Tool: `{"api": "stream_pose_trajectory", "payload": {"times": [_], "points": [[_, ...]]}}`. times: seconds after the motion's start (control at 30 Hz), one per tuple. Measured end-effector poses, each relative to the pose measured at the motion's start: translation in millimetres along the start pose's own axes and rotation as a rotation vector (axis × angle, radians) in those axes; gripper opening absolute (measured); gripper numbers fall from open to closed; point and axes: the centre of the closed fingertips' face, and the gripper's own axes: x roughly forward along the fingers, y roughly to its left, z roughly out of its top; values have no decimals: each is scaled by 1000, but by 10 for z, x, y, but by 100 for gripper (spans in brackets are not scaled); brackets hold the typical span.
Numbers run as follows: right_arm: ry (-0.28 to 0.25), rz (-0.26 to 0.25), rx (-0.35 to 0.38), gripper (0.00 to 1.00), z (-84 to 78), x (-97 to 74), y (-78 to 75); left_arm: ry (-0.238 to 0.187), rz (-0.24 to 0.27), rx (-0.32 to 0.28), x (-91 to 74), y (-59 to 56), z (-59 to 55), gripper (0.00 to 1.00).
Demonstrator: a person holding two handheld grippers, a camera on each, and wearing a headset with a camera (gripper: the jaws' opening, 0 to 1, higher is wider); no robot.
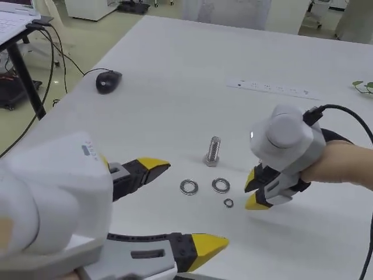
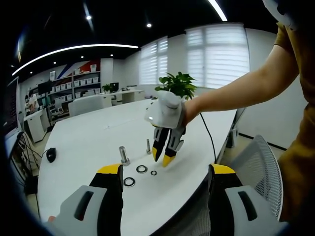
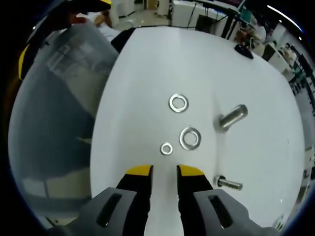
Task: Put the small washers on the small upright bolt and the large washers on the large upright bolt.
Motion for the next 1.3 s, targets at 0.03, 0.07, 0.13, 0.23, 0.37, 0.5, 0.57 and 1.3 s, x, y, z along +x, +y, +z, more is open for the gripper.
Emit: {"api": "stream_pose_trajectory", "payload": {"times": [0.03, 0.07, 0.13, 0.23, 0.37, 0.5, 0.57, 1.3], "points": [[-1, 5, -6, 20, 27, 23, 2, -2, 1, 0, -9, 5, 0, 70], [0, 8, -8, 20, 41, 42, 2, -6, 3, -3, -20, 14, 1, 70], [3, 16, -11, 20, 68, 90, 0, -5, 5, -5, -31, 26, -7, 70], [13, 26, -20, 21, 84, 151, 3, -7, 13, -13, -55, 65, -15, 70], [17, 34, -23, 21, 99, 205, -23, -15, 21, -22, -68, 104, -9, 70], [24, 40, -25, 21, 91, 235, -40, -10, 21, -30, -49, 143, -29, 70], [24, 41, -28, 21, 91, 245, -42, -12, 21, -32, -42, 153, -27, 70], [35, 53, -66, 19, 87, 291, -47, -16, 26, -41, 44, 229, -10, 70]]}}
